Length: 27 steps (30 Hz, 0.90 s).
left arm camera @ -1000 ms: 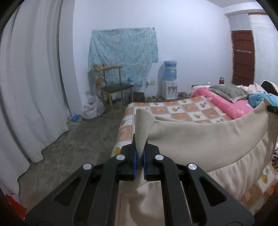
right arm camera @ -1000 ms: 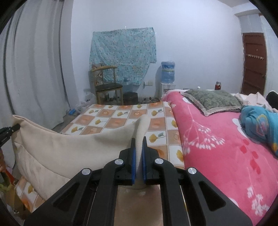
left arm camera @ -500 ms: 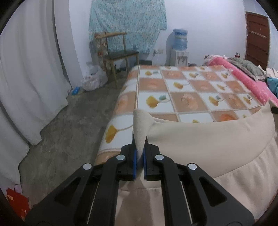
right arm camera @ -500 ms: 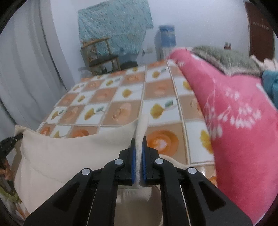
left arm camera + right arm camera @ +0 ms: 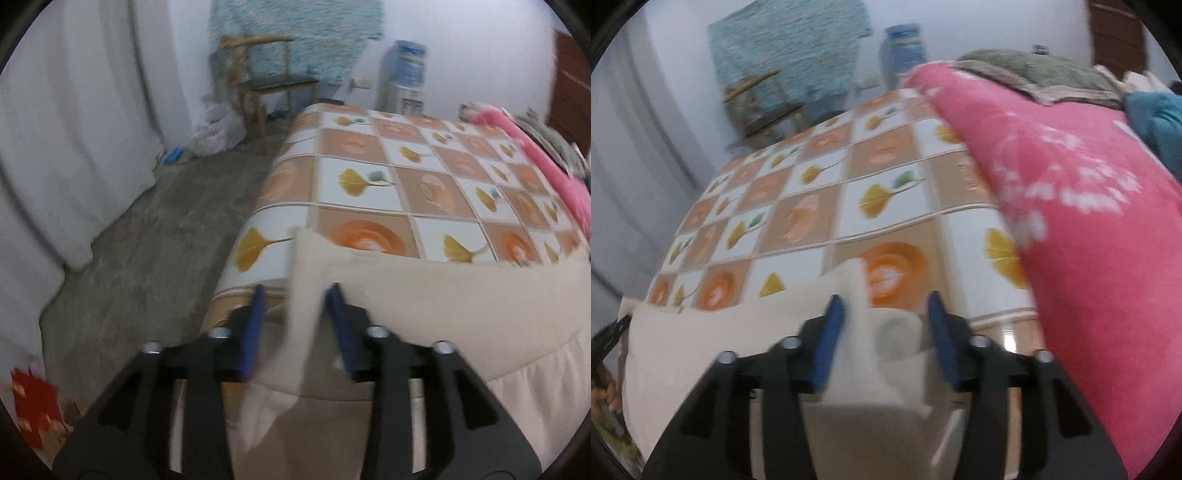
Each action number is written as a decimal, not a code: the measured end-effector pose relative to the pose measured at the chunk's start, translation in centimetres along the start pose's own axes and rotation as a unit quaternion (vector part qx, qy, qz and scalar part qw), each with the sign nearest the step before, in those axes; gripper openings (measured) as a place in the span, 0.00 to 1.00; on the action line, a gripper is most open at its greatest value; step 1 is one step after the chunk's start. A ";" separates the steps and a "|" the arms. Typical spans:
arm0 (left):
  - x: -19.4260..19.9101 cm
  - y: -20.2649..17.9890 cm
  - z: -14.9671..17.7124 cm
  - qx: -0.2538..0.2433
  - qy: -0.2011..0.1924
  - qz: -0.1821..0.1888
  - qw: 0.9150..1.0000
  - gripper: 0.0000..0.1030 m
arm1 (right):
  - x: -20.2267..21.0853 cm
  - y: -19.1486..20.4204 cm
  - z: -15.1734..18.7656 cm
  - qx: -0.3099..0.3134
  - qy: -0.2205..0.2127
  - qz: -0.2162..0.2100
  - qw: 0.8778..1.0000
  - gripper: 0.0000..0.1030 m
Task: Fold large clothes
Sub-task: 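Lift the jacket with both grippers and fold it over onto itself, then open both grippers and press the folded jacket flat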
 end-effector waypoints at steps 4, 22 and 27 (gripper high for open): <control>1.7 1.6 -0.8 0.039 -0.013 -0.012 0.999 0.44 | 2.5 -2.3 -1.5 -0.021 -0.043 0.054 0.997 0.50; 0.1 -10.5 1.9 -0.028 0.031 0.107 0.993 0.39 | -1.9 11.4 3.9 0.176 0.066 -0.073 0.979 0.39; 1.2 -6.8 1.1 -0.032 0.007 0.068 0.997 0.39 | -1.6 3.5 1.5 0.047 0.066 -0.055 0.995 0.03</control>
Point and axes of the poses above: each gripper's, at about its wrist camera, not at the fingertips, and x roughly against the way its jaws point, y to its left, z to its underside, the point moved 10 cm from there along -x, roughly the way its jaws point, and after that the axes turned 12 degrees about -y, right-handed, at the moved point
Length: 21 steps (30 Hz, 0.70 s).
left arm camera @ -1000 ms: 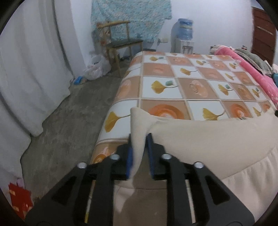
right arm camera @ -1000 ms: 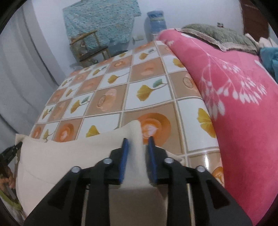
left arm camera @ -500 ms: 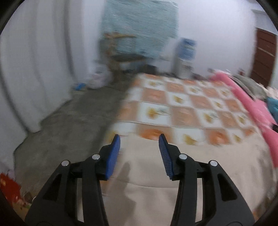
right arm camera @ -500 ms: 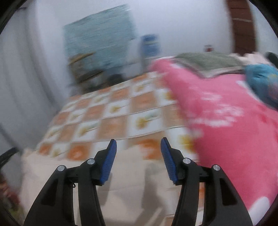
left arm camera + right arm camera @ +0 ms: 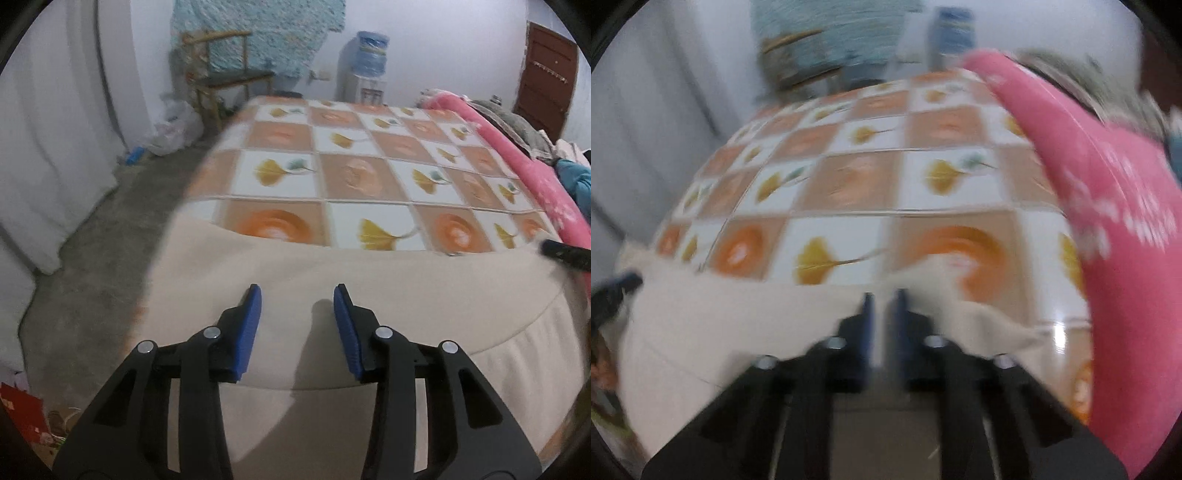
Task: Fold large clothes
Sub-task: 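Open both grippers and press the folded jacket flat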
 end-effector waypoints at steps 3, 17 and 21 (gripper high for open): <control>0.9 4.2 0.0 0.028 0.000 -0.050 0.998 0.42 | 1.3 -2.2 -0.4 -0.041 -0.010 0.004 0.999 0.01; 7.9 -5.4 -1.9 -0.021 -0.060 0.076 0.995 0.54 | 6.4 9.3 3.1 0.095 -0.043 -0.032 0.994 0.48; 4.3 -10.0 2.4 -0.072 0.001 0.071 0.995 0.56 | 3.4 11.5 5.9 0.118 -0.017 -0.027 0.993 0.59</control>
Point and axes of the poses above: each gripper's, at about its wrist camera, not at the fingertips, and x roughly against the way its jaws point, y to its left, z to its underside, the point moved 10 cm from there along -x, roughly the way its jaws point, and after that the axes turned 12 degrees about -y, right-handed, at the moved point
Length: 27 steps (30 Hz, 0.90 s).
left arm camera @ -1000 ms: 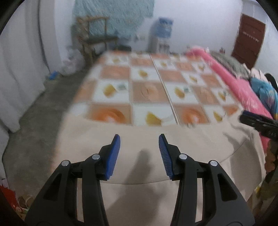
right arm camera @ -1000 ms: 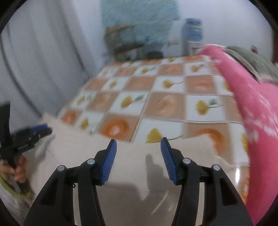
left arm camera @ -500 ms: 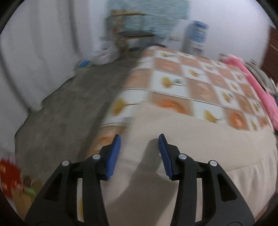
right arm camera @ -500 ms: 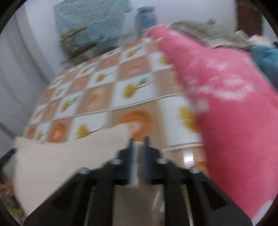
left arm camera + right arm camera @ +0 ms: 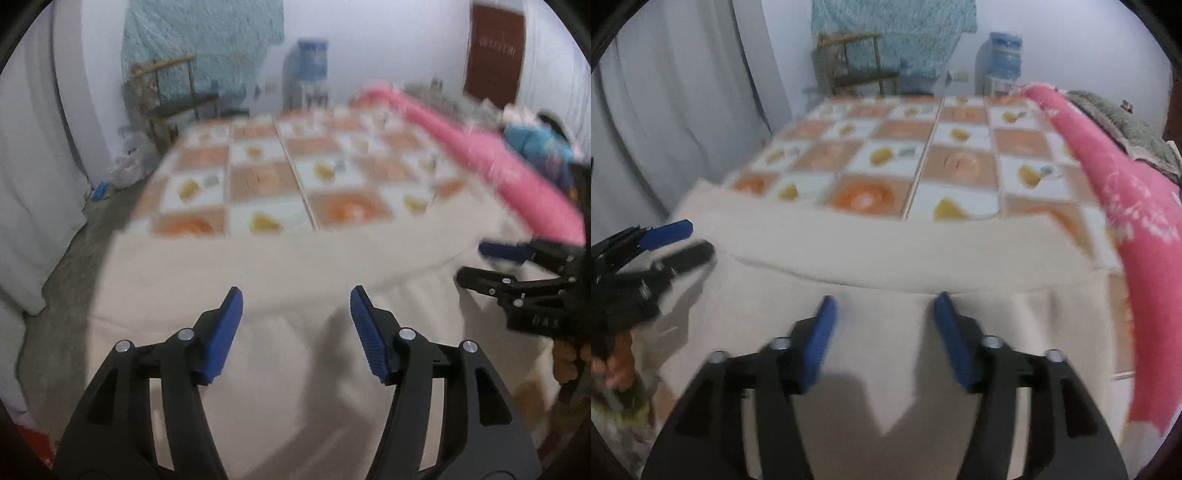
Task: Fold large clothes
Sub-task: 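Open both grippers and press the folded jacket flat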
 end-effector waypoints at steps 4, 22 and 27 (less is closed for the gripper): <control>-0.3 0.1 1.6 -0.020 -0.005 -0.028 0.999 0.58 | 0.5 0.8 0.7 0.048 0.003 0.033 0.998 0.59; 5.4 -1.3 4.7 0.010 -0.038 0.000 0.999 0.61 | 6.2 5.8 3.2 0.042 -0.045 -0.013 0.998 0.62; 5.0 -0.9 6.3 0.021 -0.020 -0.009 1.000 0.62 | 4.6 6.2 6.0 0.059 -0.014 0.005 0.998 0.63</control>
Point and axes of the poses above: each gripper's, at about its wrist camera, not at the fingertips, and x roughly against the way its jaws point, y to its left, z to its underside, the point moved 10 cm from there along -x, roughly the way its jaws point, and after that the axes turned 12 degrees about -y, right-handed, at the moved point
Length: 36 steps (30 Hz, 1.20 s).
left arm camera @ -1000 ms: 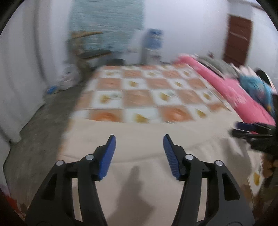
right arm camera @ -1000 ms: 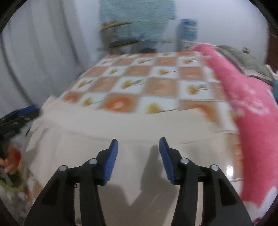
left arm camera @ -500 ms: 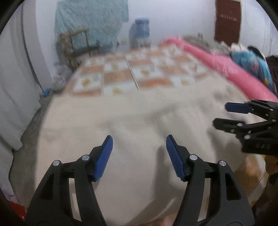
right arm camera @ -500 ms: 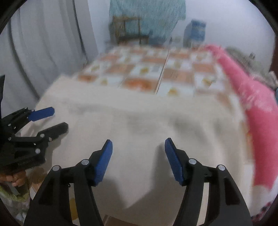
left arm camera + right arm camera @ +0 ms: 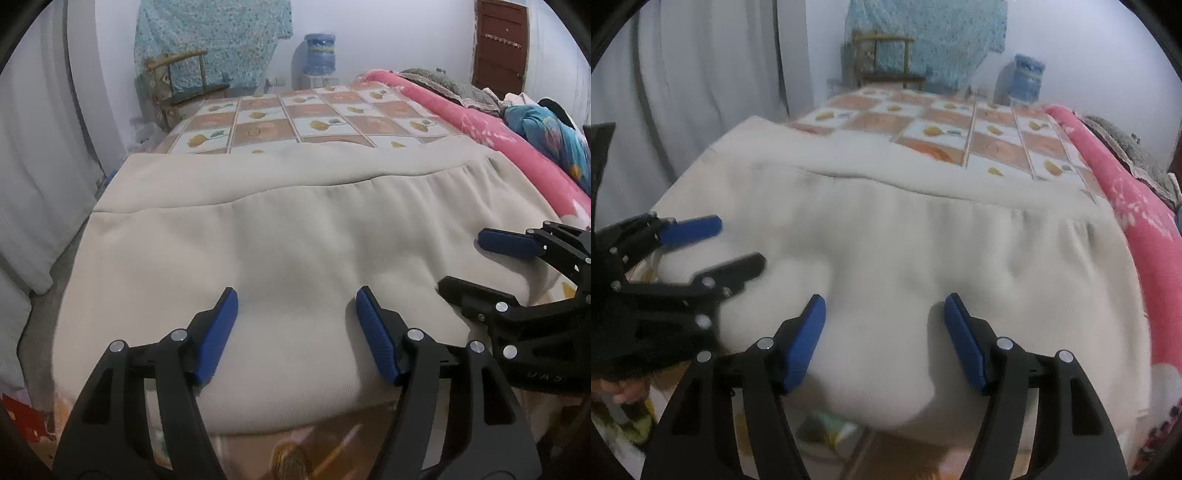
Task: Fold large clothes
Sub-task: 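Open both grippers and press the folded jacket flat, then withdraw both grippers back from the folded jacket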
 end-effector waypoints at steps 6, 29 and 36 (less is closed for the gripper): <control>2.2 6.6 1.3 0.069 -0.018 -0.048 0.996 0.68 | 3.1 -5.4 1.6 -0.039 -0.020 0.065 0.997 0.63; 9.2 10.5 2.7 0.159 -0.031 -0.069 0.984 0.84 | 9.8 -10.3 5.1 -0.222 -0.029 0.090 0.970 0.78; 14.4 7.4 3.0 0.116 -0.027 -0.061 0.991 0.89 | 14.4 -5.4 5.2 -0.138 -0.067 0.118 0.981 0.88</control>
Point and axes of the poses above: each gripper's, at about its wrist camera, not at the fingertips, and x roughly against the way its jaws point, y to its left, z to its underside, the point moved 10 cm from there along -x, roughly the way its jaws point, and after that the axes turned 12 degrees about -y, right-handed, at the moved point
